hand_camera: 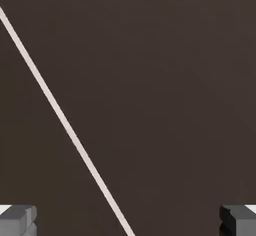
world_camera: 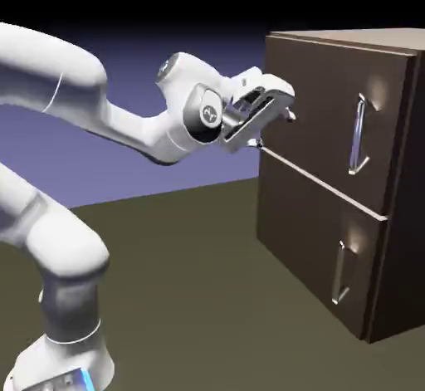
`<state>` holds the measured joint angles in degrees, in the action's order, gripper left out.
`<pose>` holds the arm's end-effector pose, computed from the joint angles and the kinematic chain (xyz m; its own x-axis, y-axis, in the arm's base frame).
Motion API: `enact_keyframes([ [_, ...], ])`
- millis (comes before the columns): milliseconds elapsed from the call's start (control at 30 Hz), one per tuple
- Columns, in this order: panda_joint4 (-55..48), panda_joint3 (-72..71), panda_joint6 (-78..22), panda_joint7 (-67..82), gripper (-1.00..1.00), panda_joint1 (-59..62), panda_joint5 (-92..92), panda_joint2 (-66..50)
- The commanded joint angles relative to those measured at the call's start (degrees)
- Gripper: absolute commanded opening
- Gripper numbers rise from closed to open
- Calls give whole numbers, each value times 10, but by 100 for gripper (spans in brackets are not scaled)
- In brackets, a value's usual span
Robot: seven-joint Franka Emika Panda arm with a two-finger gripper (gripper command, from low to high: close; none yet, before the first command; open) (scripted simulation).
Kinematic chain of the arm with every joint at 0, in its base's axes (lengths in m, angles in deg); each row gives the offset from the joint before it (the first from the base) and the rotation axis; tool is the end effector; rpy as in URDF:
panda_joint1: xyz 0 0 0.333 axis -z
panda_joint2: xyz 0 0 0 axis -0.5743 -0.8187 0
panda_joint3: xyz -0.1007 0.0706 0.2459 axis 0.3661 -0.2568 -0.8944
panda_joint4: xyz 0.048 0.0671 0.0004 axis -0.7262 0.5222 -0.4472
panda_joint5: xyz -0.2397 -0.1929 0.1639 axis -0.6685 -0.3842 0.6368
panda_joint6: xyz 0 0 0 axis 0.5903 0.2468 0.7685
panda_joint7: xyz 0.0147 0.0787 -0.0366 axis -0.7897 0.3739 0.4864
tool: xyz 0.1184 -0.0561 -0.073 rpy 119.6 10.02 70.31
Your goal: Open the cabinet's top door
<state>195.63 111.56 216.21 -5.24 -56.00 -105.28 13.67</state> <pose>0.4012 0.0315 0.5169 0.4493 0.3790 0.8090 0.2177 -0.9247 0.3123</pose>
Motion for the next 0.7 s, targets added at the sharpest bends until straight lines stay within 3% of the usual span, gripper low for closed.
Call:
enact_keyframes([
  [0,-4,10,-2,9,100,-9,-25,3],
  [667,-91,210,-36,192,100,-192,-523,72],
])
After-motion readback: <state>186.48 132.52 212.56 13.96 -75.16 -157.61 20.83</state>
